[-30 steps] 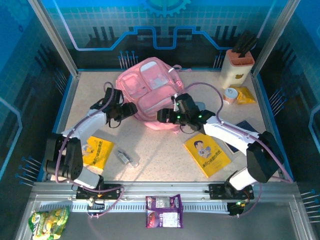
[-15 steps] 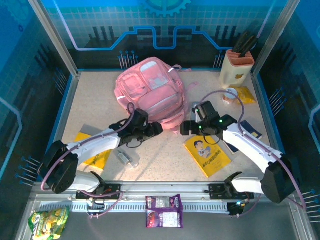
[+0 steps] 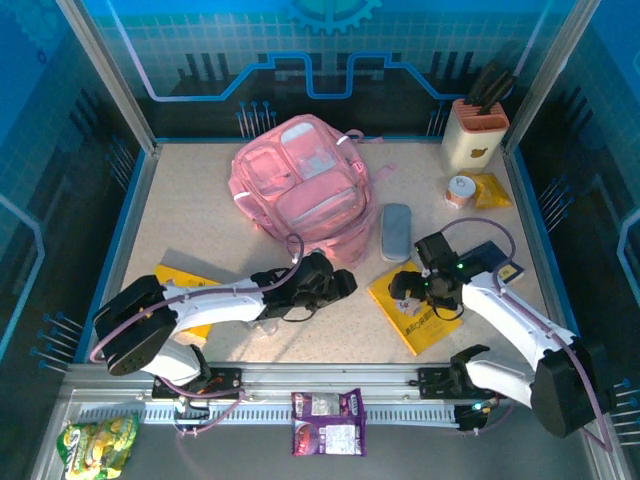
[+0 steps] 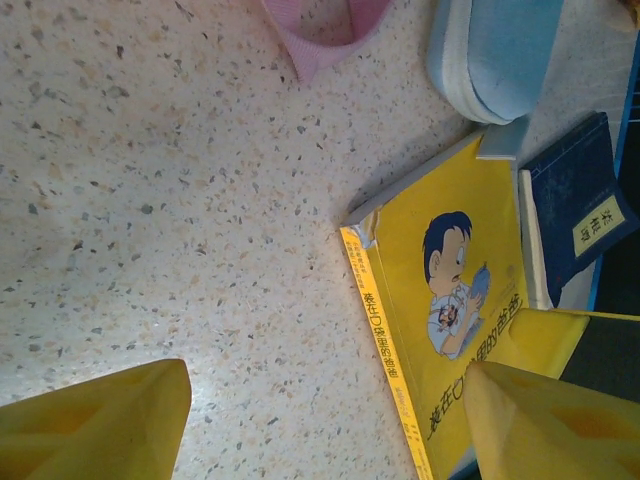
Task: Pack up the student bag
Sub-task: Move the book to the center of the table.
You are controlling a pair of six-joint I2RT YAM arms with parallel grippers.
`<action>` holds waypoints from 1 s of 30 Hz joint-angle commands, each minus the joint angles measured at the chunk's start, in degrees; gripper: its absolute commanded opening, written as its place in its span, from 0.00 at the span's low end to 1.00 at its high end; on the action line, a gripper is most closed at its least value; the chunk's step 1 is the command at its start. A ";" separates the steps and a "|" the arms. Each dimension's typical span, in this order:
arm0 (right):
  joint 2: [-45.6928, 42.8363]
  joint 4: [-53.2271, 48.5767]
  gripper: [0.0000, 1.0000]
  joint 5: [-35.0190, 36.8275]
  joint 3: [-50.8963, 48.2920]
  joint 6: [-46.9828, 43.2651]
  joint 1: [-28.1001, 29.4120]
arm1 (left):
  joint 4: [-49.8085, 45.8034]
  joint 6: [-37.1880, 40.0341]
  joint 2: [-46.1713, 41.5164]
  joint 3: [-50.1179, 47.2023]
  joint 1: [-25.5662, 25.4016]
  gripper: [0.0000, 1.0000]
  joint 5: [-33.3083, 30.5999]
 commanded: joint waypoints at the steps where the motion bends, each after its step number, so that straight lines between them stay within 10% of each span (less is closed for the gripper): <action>1: -0.49 -1.06 1.00 2.10 -1.82 1.40 -3.31 | 2.74 -2.19 1.31 1.05 -0.68 0.73 -2.58; 13: 6.41 8.60 0.99 -8.68 -5.53 0.40 -12.25 | 2.15 -2.88 2.35 0.88 -0.96 0.73 -3.34; 30: 8.30 19.64 0.92 -12.41 -1.18 17.39 14.68 | -1.75 -2.15 -1.66 -3.57 2.18 0.67 -1.93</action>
